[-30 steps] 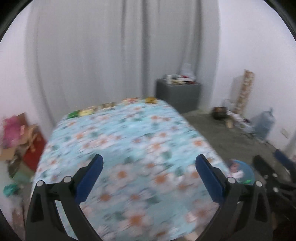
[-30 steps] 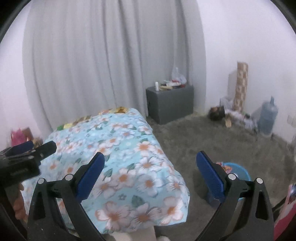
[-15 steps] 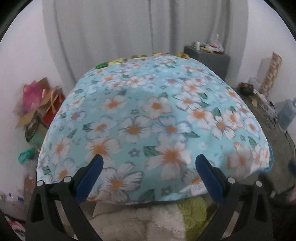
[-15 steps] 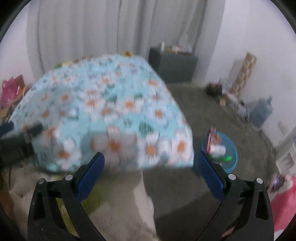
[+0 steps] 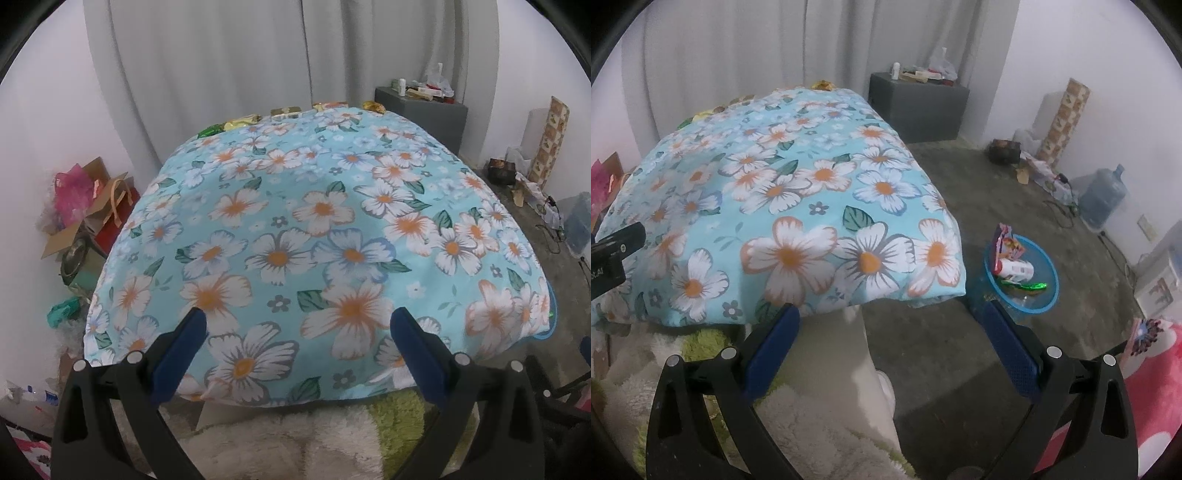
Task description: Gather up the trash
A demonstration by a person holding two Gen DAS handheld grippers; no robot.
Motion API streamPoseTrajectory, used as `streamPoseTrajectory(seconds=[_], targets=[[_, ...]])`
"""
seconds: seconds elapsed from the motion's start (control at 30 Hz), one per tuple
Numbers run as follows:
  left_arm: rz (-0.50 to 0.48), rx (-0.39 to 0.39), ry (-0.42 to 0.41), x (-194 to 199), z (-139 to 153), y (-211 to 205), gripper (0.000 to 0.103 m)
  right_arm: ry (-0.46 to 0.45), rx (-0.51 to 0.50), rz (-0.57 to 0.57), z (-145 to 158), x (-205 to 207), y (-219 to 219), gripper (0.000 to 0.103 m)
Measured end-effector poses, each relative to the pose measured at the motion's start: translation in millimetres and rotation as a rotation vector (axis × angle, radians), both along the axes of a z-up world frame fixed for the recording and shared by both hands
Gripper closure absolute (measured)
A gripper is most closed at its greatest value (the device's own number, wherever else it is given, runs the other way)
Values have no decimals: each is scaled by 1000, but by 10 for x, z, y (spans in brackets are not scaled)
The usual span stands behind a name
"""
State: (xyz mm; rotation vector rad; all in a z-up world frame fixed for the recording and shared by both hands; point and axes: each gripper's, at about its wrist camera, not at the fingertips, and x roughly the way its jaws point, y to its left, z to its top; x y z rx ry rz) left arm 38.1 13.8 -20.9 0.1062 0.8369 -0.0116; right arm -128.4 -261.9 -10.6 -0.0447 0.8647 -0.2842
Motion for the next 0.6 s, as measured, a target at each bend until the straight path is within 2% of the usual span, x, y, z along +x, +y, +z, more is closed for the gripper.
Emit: streamPoseTrajectory(seconds=[0.23, 0.6], targets=[[8, 19, 5, 3, -1, 23, 5, 7, -2, -26, -17, 3, -32, 8], [-57, 27, 8, 7, 11, -110, 5, 3, -8, -92, -4, -67, -172, 8]])
